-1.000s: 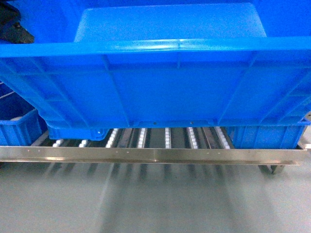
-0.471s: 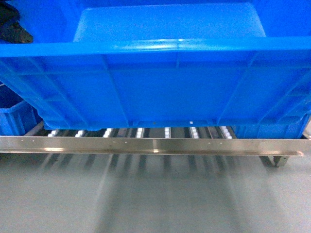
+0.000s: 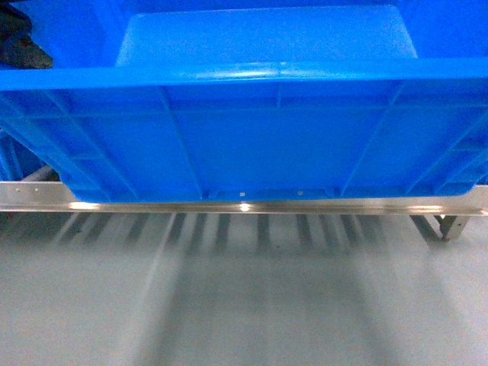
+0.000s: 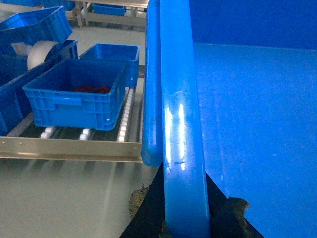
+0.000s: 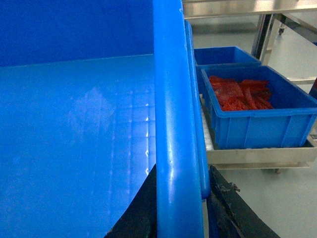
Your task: Place box next to blue box on left shelf
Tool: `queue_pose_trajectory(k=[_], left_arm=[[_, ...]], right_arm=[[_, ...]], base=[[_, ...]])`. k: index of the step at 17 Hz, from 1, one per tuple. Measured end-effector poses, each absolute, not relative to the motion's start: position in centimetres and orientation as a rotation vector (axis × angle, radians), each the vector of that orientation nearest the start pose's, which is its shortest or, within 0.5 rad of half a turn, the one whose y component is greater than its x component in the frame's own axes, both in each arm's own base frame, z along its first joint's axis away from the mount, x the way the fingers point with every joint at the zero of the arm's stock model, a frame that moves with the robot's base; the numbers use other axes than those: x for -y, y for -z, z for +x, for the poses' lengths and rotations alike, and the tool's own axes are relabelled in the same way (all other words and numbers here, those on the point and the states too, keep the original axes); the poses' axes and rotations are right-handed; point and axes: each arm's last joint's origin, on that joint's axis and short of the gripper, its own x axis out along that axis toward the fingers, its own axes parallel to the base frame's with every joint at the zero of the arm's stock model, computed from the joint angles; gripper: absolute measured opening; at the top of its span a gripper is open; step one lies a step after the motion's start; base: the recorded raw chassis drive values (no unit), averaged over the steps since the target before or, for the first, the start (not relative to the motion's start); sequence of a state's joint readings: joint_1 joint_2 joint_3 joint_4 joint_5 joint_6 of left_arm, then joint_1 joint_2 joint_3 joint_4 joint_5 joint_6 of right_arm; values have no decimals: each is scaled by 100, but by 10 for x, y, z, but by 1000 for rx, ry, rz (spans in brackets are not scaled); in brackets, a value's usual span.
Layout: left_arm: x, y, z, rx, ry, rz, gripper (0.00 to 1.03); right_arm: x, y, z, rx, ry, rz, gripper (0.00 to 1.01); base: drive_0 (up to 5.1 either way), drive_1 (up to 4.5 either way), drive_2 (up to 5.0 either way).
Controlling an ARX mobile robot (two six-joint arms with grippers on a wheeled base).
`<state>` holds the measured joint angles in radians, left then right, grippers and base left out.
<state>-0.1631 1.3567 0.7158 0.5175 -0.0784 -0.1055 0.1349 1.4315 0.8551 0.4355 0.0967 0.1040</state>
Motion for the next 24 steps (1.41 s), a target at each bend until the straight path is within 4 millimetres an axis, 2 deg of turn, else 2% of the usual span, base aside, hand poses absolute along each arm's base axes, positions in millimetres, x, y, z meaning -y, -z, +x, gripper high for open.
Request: queue_pose_trajectory(k=[24], left_arm=[[45,-251,288,-128,78,-90,8]], right_arm=[[-40,-268,315,-143,-30,87,19]], base=[[0,0,0]])
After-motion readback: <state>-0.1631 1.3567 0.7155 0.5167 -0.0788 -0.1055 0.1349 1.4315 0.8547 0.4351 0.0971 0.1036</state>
